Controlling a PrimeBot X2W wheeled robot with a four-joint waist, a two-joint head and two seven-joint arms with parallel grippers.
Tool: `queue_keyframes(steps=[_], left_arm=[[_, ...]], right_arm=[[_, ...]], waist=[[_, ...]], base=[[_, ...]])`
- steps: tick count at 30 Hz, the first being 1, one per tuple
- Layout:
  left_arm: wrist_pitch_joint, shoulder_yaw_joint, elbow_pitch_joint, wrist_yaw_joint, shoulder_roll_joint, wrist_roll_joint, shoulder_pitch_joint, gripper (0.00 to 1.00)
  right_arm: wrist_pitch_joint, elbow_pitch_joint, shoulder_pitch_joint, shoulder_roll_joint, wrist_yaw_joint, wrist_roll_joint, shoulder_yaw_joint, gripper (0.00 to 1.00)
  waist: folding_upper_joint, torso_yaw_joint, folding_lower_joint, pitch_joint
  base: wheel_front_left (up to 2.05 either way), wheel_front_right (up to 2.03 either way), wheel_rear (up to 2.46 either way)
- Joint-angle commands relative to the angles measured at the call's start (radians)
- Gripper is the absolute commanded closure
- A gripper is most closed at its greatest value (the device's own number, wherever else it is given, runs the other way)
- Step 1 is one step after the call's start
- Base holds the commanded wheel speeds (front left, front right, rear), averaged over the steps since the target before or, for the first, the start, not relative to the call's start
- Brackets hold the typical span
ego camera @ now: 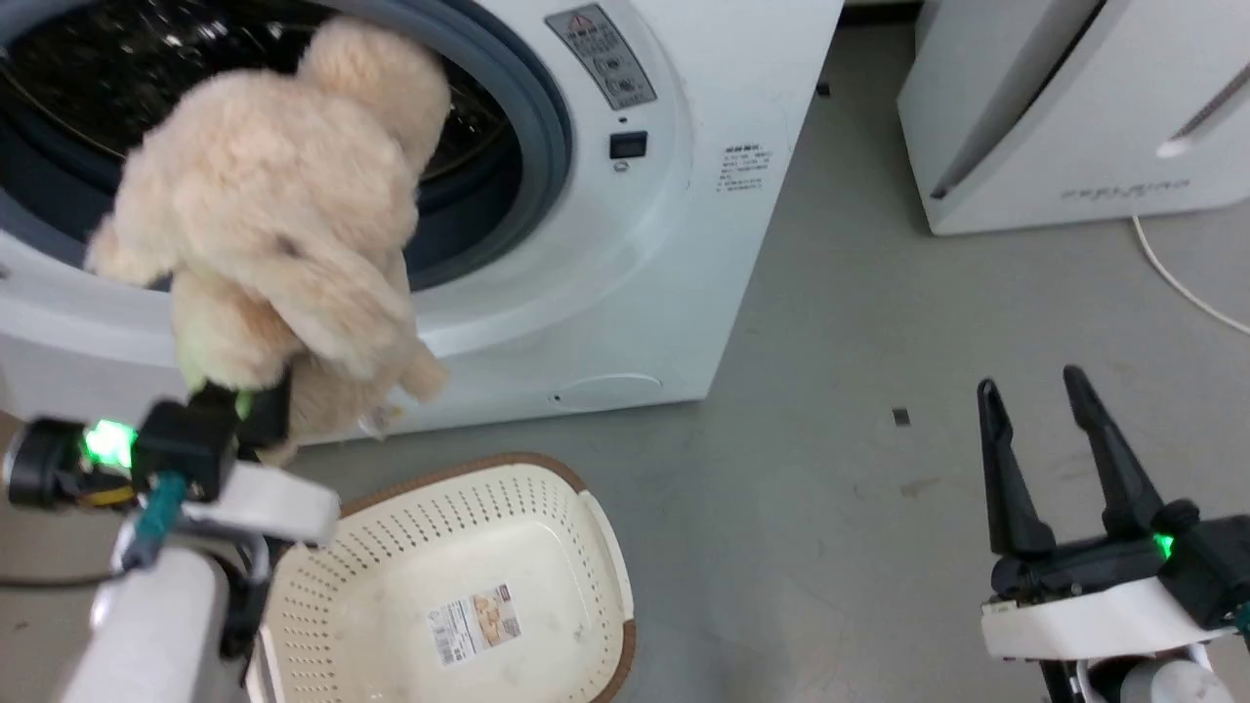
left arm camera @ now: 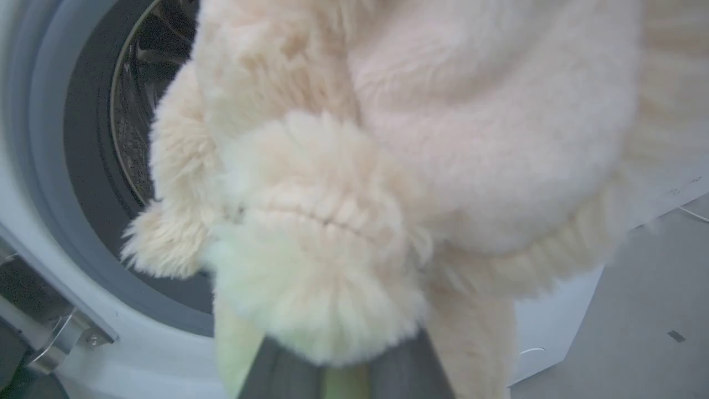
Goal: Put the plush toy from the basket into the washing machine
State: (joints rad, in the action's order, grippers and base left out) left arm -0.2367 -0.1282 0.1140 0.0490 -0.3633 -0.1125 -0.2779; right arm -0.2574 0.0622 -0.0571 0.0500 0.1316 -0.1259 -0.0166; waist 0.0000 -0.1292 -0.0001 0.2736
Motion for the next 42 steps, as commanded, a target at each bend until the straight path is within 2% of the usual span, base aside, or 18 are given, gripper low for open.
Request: queue_keyframes(steps=[1, 7, 13, 20, 27, 33, 37, 39, 42], left_arm=[[0.028, 0.005, -0.013, -0.013, -0.025, 0.003, -0.052, 1.0], [0.182, 0.009, -0.018, -0.063, -0.115, 0.019, -0.222, 1.0], [0.294, -0.001, -0.005, -0.103, -0.175, 0.042, -0.39, 1.0], [0.409, -0.065, 0.127, -0.159, -0.246, 0.072, -0.679, 1.0], [0.511, -0.246, 0.342, -0.179, -0.289, 0.093, -0.91, 1.0], [0.576, -0.435, 0.469, -0.179, -0.327, 0.009, -1.058, 1.0], [0.621, -0.582, 0.515, -0.179, -0.339, -0.12, -1.109, 1.0], [0.649, -0.685, 0.509, -0.179, -0.357, -0.212, -1.127, 1.0], [0.682, -0.778, 0.503, -0.18, -0.391, -0.345, -1.167, 1.0]], right_arm=[[-0.004, 0.014, -0.026, 0.0, -0.001, -0.006, 0.002, 0.0], [-0.004, 0.037, -0.069, 0.0, -0.001, -0.022, 0.011, 0.0], [-0.004, 0.044, -0.101, 0.0, -0.001, -0.037, 0.018, 0.0], [-0.004, 0.049, -0.142, 0.0, -0.001, -0.057, 0.034, 0.0], [-0.004, 0.05, -0.168, 0.0, -0.001, -0.07, 0.06, 0.0], [-0.004, 0.052, -0.178, 0.0, -0.001, -0.086, 0.073, 0.0], [-0.004, 0.056, -0.186, 0.0, -0.001, -0.092, 0.077, 0.0], [-0.004, 0.057, -0.187, 0.0, -0.001, -0.093, 0.077, 0.0], [-0.004, 0.056, -0.191, 0.0, -0.001, -0.094, 0.077, 0.0]], waist=[[0.0, -0.029, 0.0001, 0.051], [0.0, -0.064, 0.0001, 0.162], [0.0, -0.088, 0.0001, 0.25], [0.0, -0.116, 0.0001, 0.353], [0.0, -0.141, 0.0001, 0.428], [0.0, -0.155, 0.0001, 0.479], [0.0, -0.159, 0.0001, 0.501], [0.0, -0.159, 0.0001, 0.509], [0.0, -0.157, 0.0001, 0.519]], base=[[0.0, 0.0, 0.0], [0.0, 0.0, 0.0], [0.0, 0.0, 0.0], [0.0, 0.0, 0.0], [0.0, 0.0, 0.0], [0.0, 0.0, 0.0], [0.0, 0.0, 0.0], [0.0, 0.0, 0.0], [0.0, 0.0, 0.0]])
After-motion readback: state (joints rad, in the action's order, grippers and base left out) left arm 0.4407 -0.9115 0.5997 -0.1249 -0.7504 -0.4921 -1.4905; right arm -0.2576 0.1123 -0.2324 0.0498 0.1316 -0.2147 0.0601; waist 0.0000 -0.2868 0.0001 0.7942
